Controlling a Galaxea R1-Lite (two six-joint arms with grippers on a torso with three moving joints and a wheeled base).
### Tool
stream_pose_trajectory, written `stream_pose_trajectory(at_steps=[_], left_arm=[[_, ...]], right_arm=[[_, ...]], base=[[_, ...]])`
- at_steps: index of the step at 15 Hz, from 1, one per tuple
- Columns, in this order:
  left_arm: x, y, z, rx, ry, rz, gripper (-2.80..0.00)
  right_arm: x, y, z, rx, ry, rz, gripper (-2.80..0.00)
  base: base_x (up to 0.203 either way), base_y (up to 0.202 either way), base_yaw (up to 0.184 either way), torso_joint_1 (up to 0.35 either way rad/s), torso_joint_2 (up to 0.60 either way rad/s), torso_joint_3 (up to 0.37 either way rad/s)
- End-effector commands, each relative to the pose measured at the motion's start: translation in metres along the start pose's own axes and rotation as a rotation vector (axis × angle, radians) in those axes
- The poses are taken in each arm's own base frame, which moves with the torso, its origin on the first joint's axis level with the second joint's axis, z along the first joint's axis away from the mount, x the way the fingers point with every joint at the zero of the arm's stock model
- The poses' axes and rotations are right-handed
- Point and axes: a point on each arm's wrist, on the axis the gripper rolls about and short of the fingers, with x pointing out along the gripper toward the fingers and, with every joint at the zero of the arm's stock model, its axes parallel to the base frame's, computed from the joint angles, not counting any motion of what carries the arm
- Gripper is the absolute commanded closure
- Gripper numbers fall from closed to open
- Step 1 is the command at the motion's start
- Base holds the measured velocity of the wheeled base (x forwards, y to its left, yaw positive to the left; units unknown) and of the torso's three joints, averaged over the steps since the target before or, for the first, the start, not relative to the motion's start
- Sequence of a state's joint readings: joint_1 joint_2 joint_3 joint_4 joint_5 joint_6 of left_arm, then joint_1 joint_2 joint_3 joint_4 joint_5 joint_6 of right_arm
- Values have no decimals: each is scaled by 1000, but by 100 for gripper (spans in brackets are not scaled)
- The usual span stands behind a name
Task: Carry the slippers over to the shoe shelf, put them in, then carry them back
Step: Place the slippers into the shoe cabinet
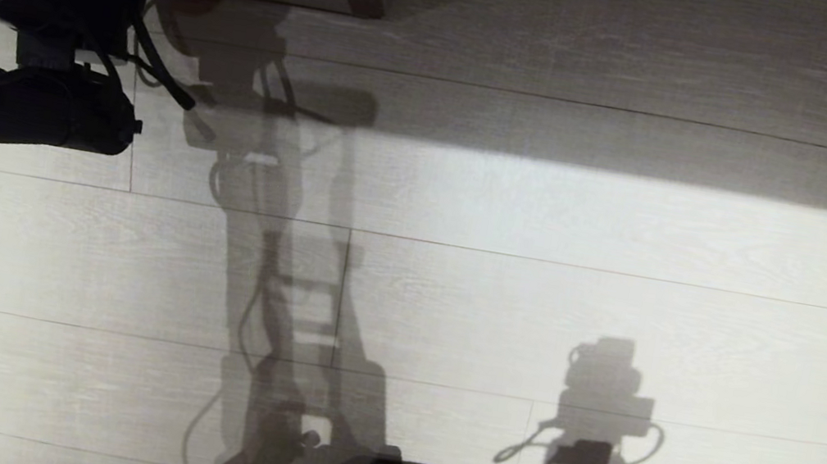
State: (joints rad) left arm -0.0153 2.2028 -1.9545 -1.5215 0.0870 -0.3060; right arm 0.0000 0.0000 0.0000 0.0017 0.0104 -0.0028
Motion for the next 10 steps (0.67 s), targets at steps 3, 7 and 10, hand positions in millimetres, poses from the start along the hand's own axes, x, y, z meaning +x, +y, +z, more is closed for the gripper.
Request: stream_pose_trajectory(at_steps=[3,7,10], left_arm=[[2,-1,4,-5,-15,0,-280],[3,-1,7,-5,-19,8,-280],[10,3,25,-24,-6,8,-280]], right_arm=[[0,0,0,0,-2,2,0],[0,0,0,0,-2,2,0],[0,0,0,0,-2,0,0]], base=[[0,0,0,0,0,0],[0,0,0,0,0,0],[0,0,0,0,0,0]])
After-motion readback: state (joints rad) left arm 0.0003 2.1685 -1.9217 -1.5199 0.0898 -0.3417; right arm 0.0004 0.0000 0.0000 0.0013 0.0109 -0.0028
